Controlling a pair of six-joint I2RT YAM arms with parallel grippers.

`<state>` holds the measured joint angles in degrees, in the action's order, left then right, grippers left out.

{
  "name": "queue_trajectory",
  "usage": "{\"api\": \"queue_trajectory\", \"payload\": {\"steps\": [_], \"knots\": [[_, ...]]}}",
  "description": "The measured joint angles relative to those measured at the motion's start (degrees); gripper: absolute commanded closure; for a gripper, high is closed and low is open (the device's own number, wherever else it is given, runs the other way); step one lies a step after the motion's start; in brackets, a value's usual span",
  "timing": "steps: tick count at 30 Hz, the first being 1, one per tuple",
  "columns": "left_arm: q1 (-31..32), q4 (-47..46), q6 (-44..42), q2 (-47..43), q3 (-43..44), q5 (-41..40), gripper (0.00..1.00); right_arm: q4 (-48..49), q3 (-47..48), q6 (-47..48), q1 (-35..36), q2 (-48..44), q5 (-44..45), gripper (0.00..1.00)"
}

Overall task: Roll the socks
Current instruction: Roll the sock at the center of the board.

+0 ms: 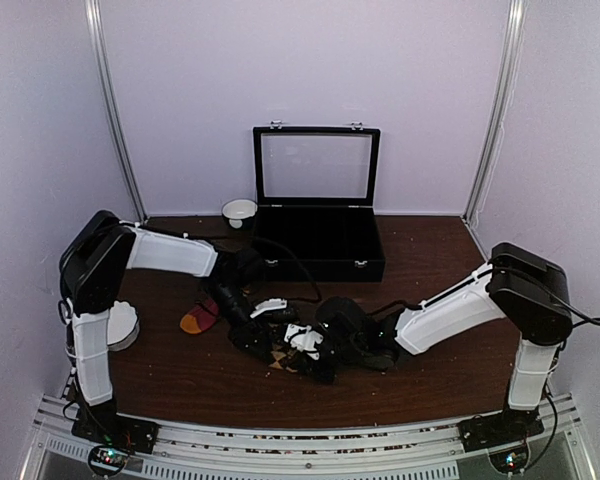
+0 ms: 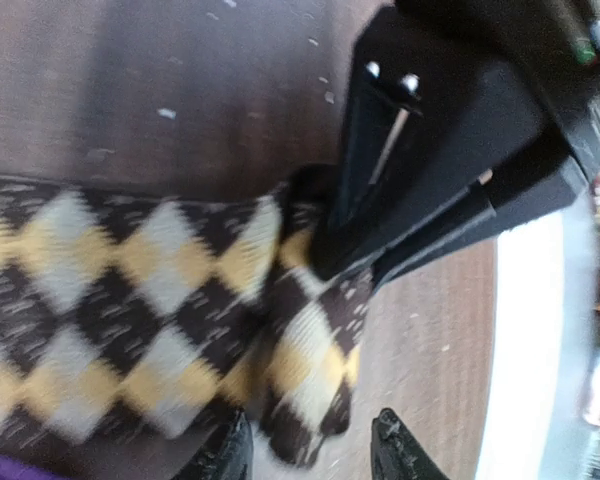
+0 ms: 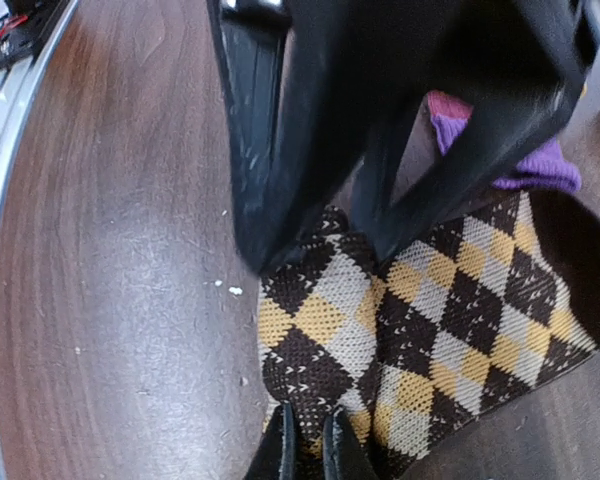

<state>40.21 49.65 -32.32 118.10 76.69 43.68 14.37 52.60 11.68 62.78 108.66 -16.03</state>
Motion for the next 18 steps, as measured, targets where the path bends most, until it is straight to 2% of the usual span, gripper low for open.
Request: {"api": "queue_trajectory", "payload": {"steps": [4, 8, 18], "knots": [[-0.4, -4.3, 1.6, -5.3, -2.4, -5.4, 0.60, -1.5, -0.2, -7.0, -0.4, -0.5, -2.9, 1.00], [-1.1, -7.3, 3.3, -6.0, -2.3, -7.2, 0.64, -1.7, -2.7, -12.2, 0.0, -2.4, -4.4, 1.00], [-1.2, -8.6, 5.4, 3.0, 5.9, -8.9, 0.68, -2.6, -4.3, -17.8, 1.2, -4.2, -5.2, 1.00]]}}
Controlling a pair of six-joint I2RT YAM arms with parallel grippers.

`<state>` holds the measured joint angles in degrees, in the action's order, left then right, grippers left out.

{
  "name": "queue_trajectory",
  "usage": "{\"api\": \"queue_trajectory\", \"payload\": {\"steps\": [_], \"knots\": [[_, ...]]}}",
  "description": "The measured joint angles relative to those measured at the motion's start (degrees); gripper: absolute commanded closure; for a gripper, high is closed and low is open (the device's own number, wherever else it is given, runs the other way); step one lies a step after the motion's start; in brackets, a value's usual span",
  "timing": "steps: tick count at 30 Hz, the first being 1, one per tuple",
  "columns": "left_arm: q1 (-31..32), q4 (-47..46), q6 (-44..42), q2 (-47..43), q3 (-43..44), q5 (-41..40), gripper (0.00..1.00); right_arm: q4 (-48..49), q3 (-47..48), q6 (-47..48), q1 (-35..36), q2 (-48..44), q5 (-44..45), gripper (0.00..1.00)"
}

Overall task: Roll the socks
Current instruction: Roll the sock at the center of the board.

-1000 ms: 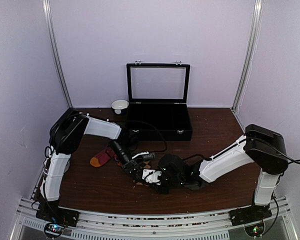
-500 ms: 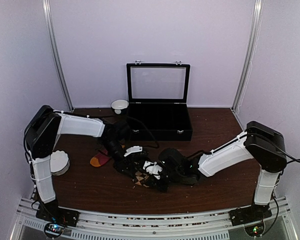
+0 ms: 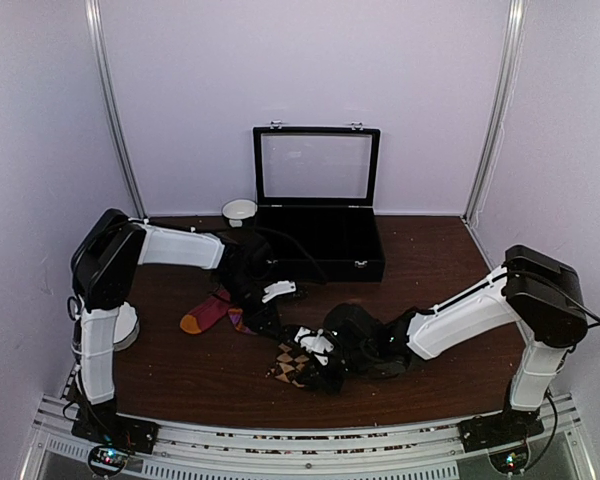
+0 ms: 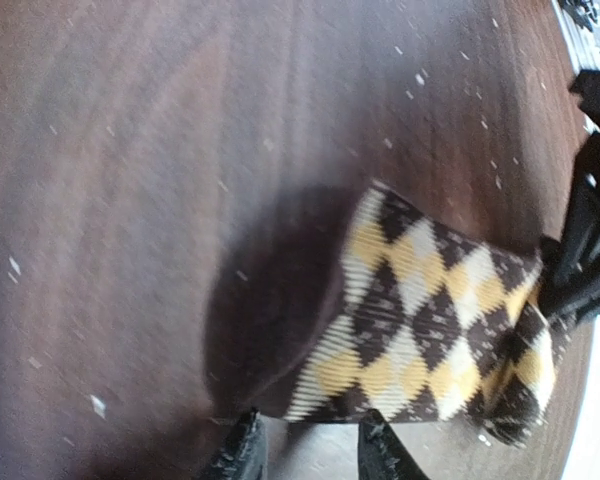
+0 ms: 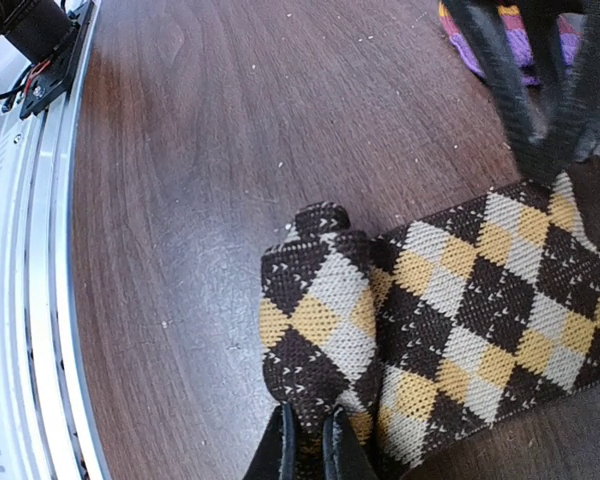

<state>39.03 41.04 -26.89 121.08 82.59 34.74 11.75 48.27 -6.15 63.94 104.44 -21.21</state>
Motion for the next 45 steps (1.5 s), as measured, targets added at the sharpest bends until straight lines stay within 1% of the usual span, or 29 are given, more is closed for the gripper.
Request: {"api": "queue_trajectory", "payload": {"steps": [3, 10, 18, 23, 28, 30, 35, 41, 45], "knots": [[0.3, -0.2, -0.2, 1.5, 2.3, -0.5, 0.68, -0.2, 0.2, -1.2, 0.0, 0.0, -0.1, 1.00], [1.0, -0.7, -0.5, 2.2, 3.3, -1.0, 0.68, -1.8, 2.1, -3.6, 0.3, 1.2, -0.5, 1.00], [1.2, -0.7, -1.5, 2.2, 3.3, -1.0, 0.73, -3.3, 5.3, -9.6, 0.4, 3.6, -2.3, 1.00], [1.2, -0.5, -2.4, 3.3, 4.3, 1.0, 0.74, -1.2, 5.7, -14.4, 0.3, 5.2, -4.2, 1.00], [1.2, -0.5, -2.8, 3.7, 4.7, 1.9, 0.72, 1.5, 5.0, -19.9, -0.3, 6.0, -5.9, 1.00], [1.1, -0.9, -2.9, 3.3, 4.0, 2.1, 0.69, 2.4, 5.0, -22.3, -0.7, 6.6, -7.1, 1.00], [0.4, -3.5, -2.4, -1.7, -0.6, 0.9, 0.61, 4.2, 5.5, -27.6, -1.0, 8.8, -9.1, 1.00], [-1.9, -8.9, -0.4, -12.7, -3.8, -2.4, 0.58, 6.3, 6.1, -32.3, -1.3, 10.7, -11.0, 1.00], [-3.3, -9.6, -1.7, -21.6, -6.4, -3.7, 0.60, 8.7, 5.4, -34.4, -1.7, 11.3, -12.3, 1.00]]}}
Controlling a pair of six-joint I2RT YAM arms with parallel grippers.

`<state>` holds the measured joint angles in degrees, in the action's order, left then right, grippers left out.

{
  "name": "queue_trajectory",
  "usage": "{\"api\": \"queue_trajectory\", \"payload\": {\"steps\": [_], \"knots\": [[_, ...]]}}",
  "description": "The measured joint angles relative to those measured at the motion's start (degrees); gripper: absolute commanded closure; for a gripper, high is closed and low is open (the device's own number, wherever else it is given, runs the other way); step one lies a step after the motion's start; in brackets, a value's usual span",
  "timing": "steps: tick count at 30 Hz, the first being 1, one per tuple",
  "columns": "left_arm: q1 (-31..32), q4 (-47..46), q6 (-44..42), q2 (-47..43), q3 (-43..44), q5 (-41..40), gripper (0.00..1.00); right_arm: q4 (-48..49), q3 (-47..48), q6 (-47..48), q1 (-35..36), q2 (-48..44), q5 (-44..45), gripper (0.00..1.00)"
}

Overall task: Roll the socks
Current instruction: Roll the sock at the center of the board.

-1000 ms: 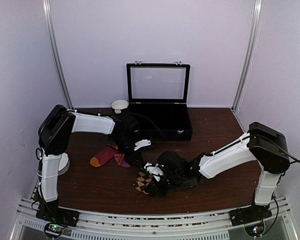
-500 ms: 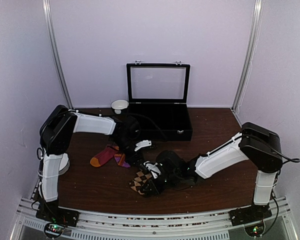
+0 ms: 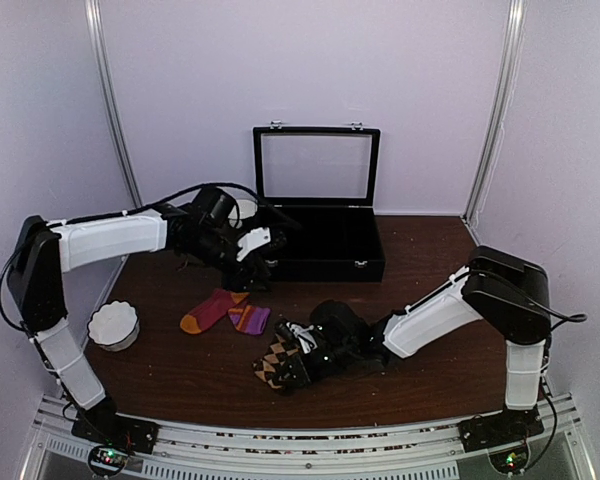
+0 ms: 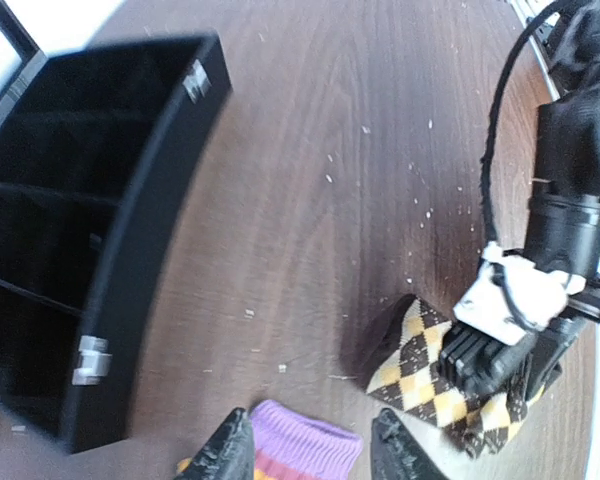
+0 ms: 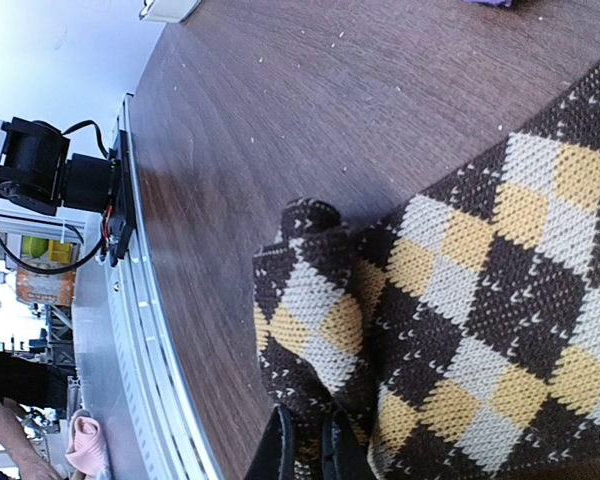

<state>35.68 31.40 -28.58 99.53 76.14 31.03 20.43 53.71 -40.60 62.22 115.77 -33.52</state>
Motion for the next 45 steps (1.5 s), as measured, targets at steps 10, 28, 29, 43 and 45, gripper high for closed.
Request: {"api": "queue_trajectory", "payload": {"steps": [10, 28, 29, 43, 45], "knots": [[8.0, 7.7, -11.0, -10.6, -15.9, -0.7, 0.65, 4.7, -1.1, -2.3, -2.7, 1.6, -5.7, 1.00], [22.9, 0.0, -15.9, -4.1, -20.6, -15.9, 0.72, 2.5, -0.4, -0.3, -5.4, 1.7, -12.2, 1.00], [23.1, -0.3, -16.0, -3.8, -20.6, -16.2, 0.72, 2.5, -0.4, -0.3, -5.4, 1.8, -12.2, 1.00], [23.8, -4.3, -16.2, -1.4, -20.7, -20.3, 0.76, 8.0, -3.4, -4.3, -5.6, 1.5, -12.1, 1.00], [23.9, -4.7, -16.2, -1.1, -20.6, -20.7, 0.79, 9.0, -3.9, -4.8, -5.6, 1.5, -12.1, 1.00]]}}
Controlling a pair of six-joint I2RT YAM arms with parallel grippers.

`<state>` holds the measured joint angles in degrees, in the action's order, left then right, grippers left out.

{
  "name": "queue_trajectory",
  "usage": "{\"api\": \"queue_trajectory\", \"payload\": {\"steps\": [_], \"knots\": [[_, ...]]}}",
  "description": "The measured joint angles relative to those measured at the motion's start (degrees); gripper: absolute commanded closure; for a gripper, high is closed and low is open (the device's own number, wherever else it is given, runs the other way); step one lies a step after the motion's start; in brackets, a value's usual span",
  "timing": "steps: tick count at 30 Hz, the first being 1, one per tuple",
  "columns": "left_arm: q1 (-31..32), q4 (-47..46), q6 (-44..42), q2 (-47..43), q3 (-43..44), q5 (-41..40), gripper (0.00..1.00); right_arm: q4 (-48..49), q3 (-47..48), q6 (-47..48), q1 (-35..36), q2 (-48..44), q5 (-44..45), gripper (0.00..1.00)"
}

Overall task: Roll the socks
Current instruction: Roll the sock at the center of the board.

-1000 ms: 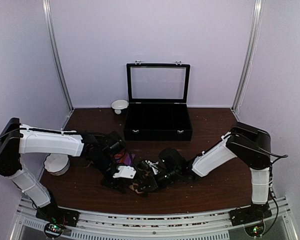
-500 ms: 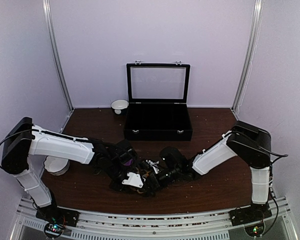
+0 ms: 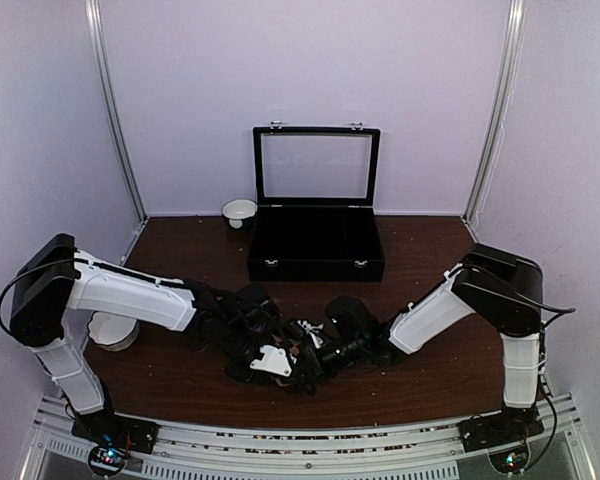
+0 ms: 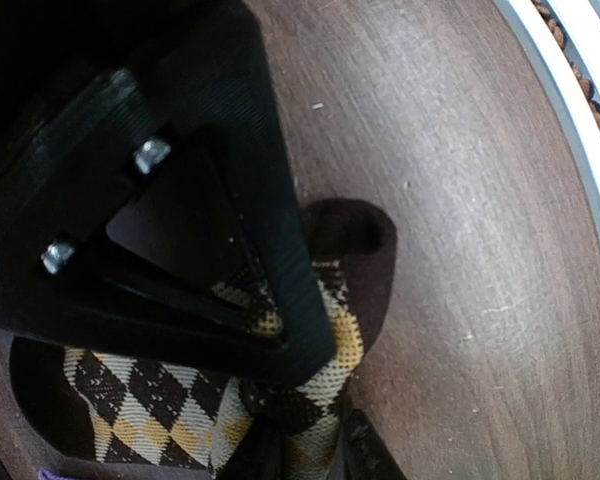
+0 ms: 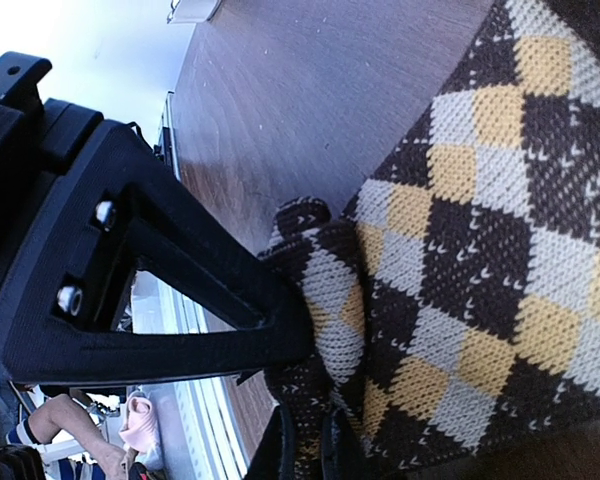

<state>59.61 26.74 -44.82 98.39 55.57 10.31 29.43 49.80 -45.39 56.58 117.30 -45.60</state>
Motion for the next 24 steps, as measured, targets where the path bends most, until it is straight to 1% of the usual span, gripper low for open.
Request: {"api": "queue_trajectory", "payload": {"steps": [4, 6, 7, 9, 11, 12, 17, 20, 24], "knots": [[0.1, 0.5, 0.1, 1.4, 1.5, -0.7, 0.95, 1.4, -1.1, -0.5, -0.1, -0.3, 0.3, 1.00], [0.1, 1.1, 0.3, 2.1, 2.5, -0.8, 1.00, 1.9, -1.9, -0.9, -0.1, -0.8, 0.8, 0.99], [0.2, 1.3, 0.6, 2.3, 2.9, -0.7, 1.00, 2.2, -2.3, -1.1, -0.1, -1.1, 1.1, 0.93], [0.3, 1.9, 1.0, 3.0, 3.8, -0.6, 1.00, 2.7, -3.2, -1.2, -0.2, -1.7, 2.0, 0.75], [-0.1, 3.1, 1.9, 3.9, 5.2, 0.3, 1.00, 3.1, -4.0, -1.3, -0.1, -2.4, 2.8, 0.61], [-0.6, 4.3, 2.3, 4.5, 6.2, 1.5, 1.00, 4.0, -4.5, -1.4, -0.1, -2.8, 2.9, 0.57], [-4.2, 8.9, 4.0, 7.7, 10.5, 7.8, 1.00, 5.2, -7.0, -0.6, 0.0, -5.2, 6.7, 0.56], [-5.6, 11.2, 4.9, 9.6, 12.9, 10.8, 1.00, 5.2, -8.9, 0.2, 0.3, -7.3, 10.4, 0.57], [-7.2, 13.9, 6.6, 11.9, 15.5, 14.2, 1.00, 5.1, -14.1, 1.4, 0.3, -12.3, 16.7, 0.59]]}}
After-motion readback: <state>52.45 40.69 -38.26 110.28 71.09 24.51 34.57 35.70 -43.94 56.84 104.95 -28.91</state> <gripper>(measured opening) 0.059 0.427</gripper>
